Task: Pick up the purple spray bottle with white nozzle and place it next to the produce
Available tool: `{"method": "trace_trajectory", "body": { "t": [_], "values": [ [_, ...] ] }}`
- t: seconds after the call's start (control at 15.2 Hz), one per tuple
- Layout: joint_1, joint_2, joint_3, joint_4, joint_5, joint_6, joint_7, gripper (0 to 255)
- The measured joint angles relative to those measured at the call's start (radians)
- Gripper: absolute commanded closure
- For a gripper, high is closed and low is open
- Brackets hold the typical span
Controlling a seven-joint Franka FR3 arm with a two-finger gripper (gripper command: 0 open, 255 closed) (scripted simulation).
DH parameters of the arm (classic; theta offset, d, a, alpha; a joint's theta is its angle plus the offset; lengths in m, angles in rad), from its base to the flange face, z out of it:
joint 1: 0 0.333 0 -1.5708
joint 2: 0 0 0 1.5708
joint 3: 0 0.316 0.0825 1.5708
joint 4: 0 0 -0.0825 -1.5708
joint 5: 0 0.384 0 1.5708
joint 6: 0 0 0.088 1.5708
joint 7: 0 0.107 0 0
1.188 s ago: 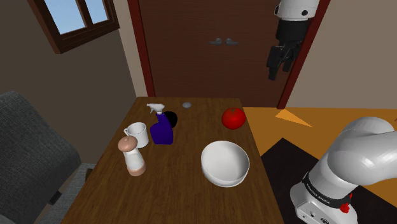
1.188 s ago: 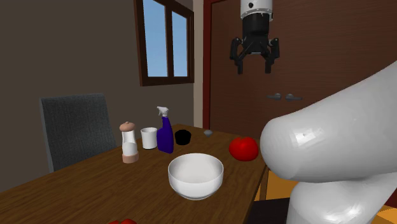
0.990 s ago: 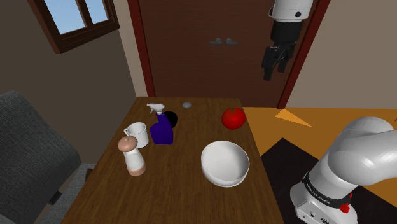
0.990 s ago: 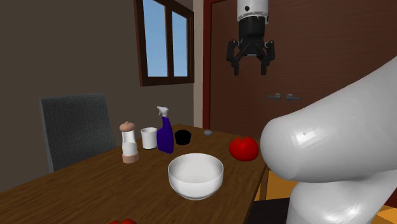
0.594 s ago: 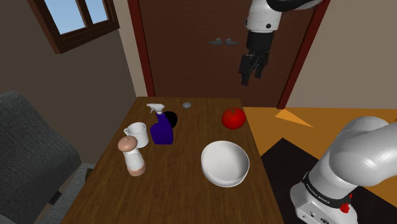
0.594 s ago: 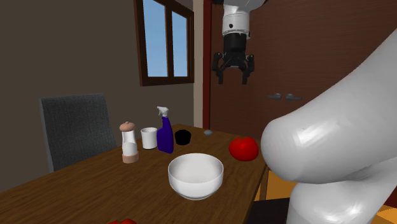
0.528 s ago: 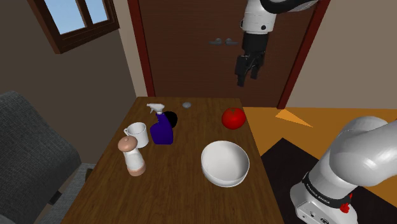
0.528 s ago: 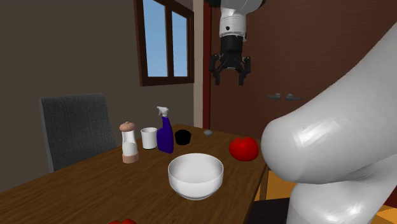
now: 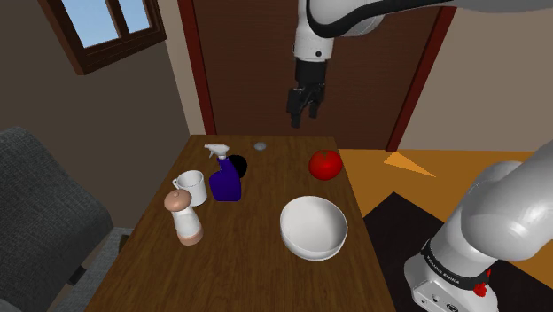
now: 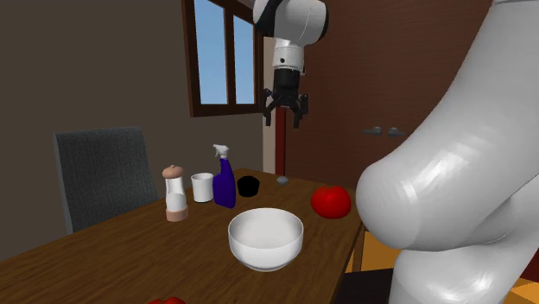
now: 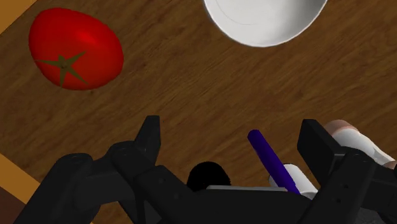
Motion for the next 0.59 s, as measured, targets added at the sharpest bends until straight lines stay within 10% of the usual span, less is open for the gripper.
{"method": "trace_trajectory", "body": {
  "t": [0.59],
  "values": [
    [0.05,0.295,0.05,0.218,0.037,0.089,-0.032,0]
  ]
}}
